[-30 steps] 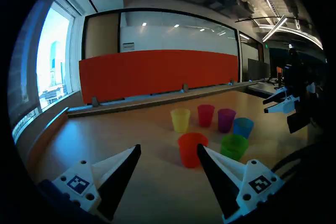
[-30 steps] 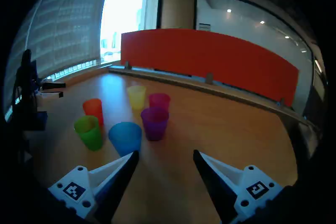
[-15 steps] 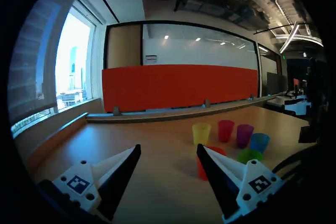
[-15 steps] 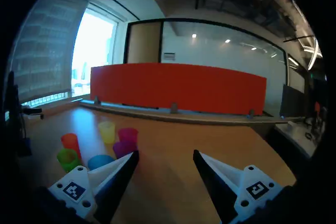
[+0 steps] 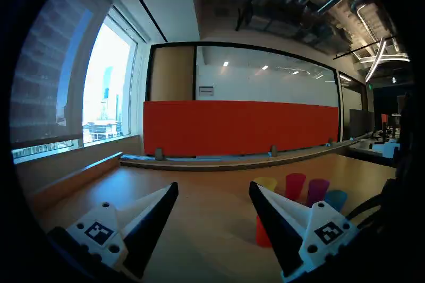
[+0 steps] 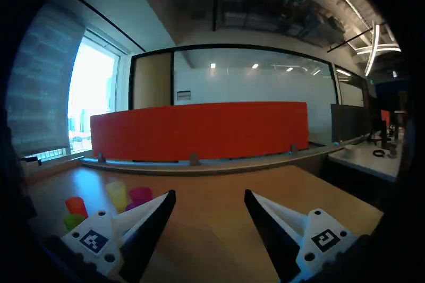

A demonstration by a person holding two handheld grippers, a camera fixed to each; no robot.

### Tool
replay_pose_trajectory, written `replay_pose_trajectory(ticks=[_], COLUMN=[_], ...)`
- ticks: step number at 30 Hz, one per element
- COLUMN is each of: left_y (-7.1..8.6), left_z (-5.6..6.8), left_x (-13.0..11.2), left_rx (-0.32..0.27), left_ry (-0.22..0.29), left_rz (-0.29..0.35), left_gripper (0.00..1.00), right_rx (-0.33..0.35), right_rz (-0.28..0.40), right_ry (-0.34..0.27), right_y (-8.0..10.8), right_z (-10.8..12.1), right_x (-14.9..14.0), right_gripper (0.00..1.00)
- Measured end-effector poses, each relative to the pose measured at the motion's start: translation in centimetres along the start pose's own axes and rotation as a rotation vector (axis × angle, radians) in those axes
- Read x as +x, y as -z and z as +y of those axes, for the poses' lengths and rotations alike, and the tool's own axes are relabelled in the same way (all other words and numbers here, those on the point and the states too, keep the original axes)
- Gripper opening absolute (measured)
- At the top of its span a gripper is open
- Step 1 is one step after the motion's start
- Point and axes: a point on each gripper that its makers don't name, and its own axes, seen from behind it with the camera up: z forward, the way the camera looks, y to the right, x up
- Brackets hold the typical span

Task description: Pour water

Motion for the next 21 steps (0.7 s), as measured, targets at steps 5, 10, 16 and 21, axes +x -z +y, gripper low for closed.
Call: replay_pose_trajectory(ticks=[5, 10, 16, 21], left_y=[-0.3, -0.5, -0.9, -1.1], left_z=[0.2, 0.5, 0.7, 0.6], left_x=[-0.2, -0.2, -0.8, -0.9], left_rx=[0.004, -0.001, 0.005, 0.021], left_ry=[0.002, -0.008, -0.013, -0.014], left_rz=[0.001, 0.001, 0.0, 0.006], left_gripper=[0.99, 0.99, 0.99, 0.99], right_rx=[-0.008, -0.013, -0.038, -0.053], right_rz=[0.003, -0.004, 0.001, 0.01], right_ry=[-0.001, 0.026, 0.077, 0.093], right_y=[-0.1, -0.2, 0.0, 0.1], right_z=[0.0, -0.1, 0.3, 0.5], right_x=[0.0, -0.3, -0.2, 0.3], right_gripper=[1.0, 1.0, 1.0, 1.0])
